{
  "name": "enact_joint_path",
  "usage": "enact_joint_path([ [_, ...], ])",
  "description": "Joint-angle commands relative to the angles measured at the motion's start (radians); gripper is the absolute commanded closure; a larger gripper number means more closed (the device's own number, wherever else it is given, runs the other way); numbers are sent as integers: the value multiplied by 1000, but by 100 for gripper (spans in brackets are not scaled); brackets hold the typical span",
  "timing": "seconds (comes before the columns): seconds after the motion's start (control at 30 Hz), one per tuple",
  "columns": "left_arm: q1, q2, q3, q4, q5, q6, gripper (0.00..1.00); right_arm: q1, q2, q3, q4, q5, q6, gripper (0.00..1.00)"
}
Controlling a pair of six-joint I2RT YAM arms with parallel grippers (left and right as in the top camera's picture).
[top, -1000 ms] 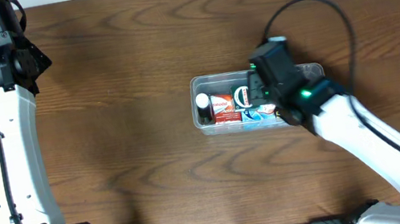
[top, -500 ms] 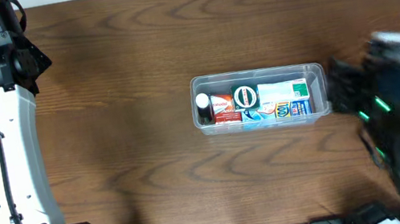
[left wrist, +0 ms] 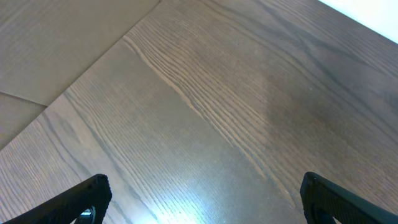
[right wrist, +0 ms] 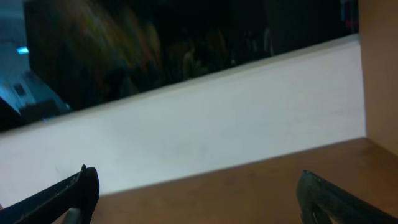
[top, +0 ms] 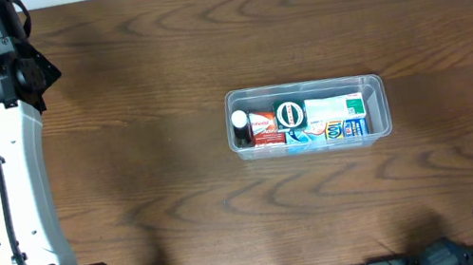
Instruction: Pack container
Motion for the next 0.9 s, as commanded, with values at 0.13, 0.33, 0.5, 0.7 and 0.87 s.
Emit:
enact_joint_path([
  [0.13,2,-14,11,-2,-16,-2,2,-6,-91,27,-77,1,-10,1],
  [0.33,2,-14,11,-2,-16,-1,2,-7,-171,62,-142,-26,-10,1],
  [0.5,2,-14,11,-2,-16,-2,2,-10,-171,64,-218,-62,-10,1],
  [0.7,2,-14,11,-2,-16,-2,2,-10,-171,-19,-225,-91,-10,1],
  [0.87,2,-14,11,-2,-16,-2,2,-10,-171,-158,-146,-139,-10,1],
])
